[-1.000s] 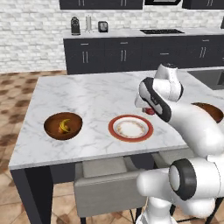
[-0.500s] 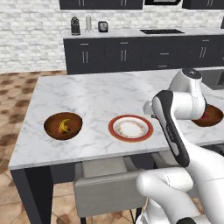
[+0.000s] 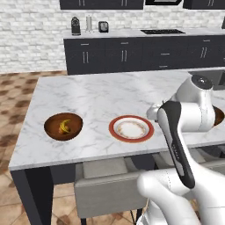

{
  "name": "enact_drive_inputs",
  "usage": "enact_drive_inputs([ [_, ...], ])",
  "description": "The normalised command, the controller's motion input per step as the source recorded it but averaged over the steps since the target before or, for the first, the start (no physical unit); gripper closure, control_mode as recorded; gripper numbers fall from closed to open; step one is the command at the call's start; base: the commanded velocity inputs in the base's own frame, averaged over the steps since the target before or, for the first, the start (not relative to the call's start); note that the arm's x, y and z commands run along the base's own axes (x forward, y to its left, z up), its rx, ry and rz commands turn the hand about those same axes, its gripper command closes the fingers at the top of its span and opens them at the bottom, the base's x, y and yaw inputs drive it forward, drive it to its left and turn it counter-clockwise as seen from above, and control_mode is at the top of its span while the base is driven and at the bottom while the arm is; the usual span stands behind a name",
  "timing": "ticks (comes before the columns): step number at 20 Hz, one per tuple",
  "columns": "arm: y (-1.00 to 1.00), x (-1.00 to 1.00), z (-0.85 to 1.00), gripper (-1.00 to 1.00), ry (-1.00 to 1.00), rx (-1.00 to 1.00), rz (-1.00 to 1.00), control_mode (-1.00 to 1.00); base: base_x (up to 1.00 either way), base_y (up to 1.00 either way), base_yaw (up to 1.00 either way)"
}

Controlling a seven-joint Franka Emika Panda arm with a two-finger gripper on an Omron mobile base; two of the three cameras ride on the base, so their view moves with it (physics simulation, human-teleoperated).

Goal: Take the fruits from the plate on the dining counter and place two fruits in each bowl.

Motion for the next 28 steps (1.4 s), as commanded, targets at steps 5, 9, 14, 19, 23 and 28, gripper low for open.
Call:
enact_drive_inputs([
  [5, 0.0, -0.03, 0.0, 1.0, 0.0, 0.0, 0.0, 1.0, -0.36, -0.2, -0.06],
  [9, 0.0, 0.0, 0.0, 1.0, 0.0, 0.0, 0.0, 1.0, -0.69, -0.58, -0.09],
  [14, 0.0, 0.0, 0.0, 1.0, 0.0, 0.0, 0.0, 1.0, -0.03, -0.86, -0.02],
  [19, 0.0, 0.0, 0.0, 1.0, 0.0, 0.0, 0.0, 1.0, 0.0, -1.0, 0.03],
  [23, 0.0, 0.0, 0.0, 1.0, 0.0, 0.0, 0.0, 1.0, 0.22, -0.93, 0.15],
  [28, 0.0, 0.0, 0.0, 1.0, 0.0, 0.0, 0.0, 1.0, 0.83, -0.29, 0.38],
])
